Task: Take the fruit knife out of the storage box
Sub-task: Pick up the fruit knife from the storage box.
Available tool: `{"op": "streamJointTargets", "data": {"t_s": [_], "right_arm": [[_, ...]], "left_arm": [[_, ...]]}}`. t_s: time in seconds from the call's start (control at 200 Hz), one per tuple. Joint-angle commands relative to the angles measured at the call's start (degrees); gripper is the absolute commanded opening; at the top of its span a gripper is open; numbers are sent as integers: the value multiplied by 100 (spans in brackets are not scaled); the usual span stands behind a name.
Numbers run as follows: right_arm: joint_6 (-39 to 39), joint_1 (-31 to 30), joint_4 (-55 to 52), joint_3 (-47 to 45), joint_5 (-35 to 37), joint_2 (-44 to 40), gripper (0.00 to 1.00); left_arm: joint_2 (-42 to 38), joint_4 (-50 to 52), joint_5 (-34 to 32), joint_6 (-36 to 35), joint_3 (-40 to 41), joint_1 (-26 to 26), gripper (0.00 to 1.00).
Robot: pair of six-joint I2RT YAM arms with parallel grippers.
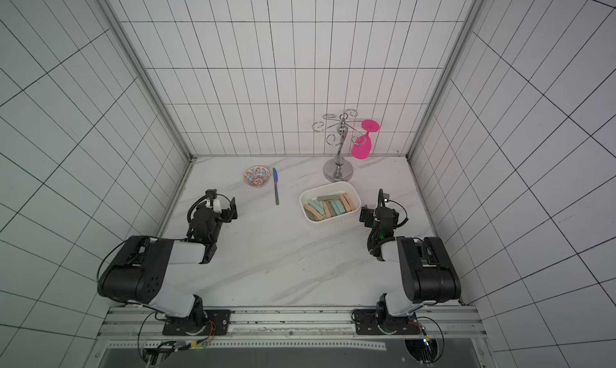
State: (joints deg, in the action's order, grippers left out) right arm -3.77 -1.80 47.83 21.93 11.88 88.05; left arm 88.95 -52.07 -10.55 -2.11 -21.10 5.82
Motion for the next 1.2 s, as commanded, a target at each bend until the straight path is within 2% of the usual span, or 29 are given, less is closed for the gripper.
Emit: {"op": "streamJointTargets", "data": {"t_s": [0.0, 1.194], "right_arm": [[69, 75, 172, 160, 43, 45, 98], [34, 114, 161, 153, -54, 28, 98]], "left_arm": [[70, -84, -40, 82, -90, -30, 97], [27, -28, -46, 77, -84, -25, 97]]}}
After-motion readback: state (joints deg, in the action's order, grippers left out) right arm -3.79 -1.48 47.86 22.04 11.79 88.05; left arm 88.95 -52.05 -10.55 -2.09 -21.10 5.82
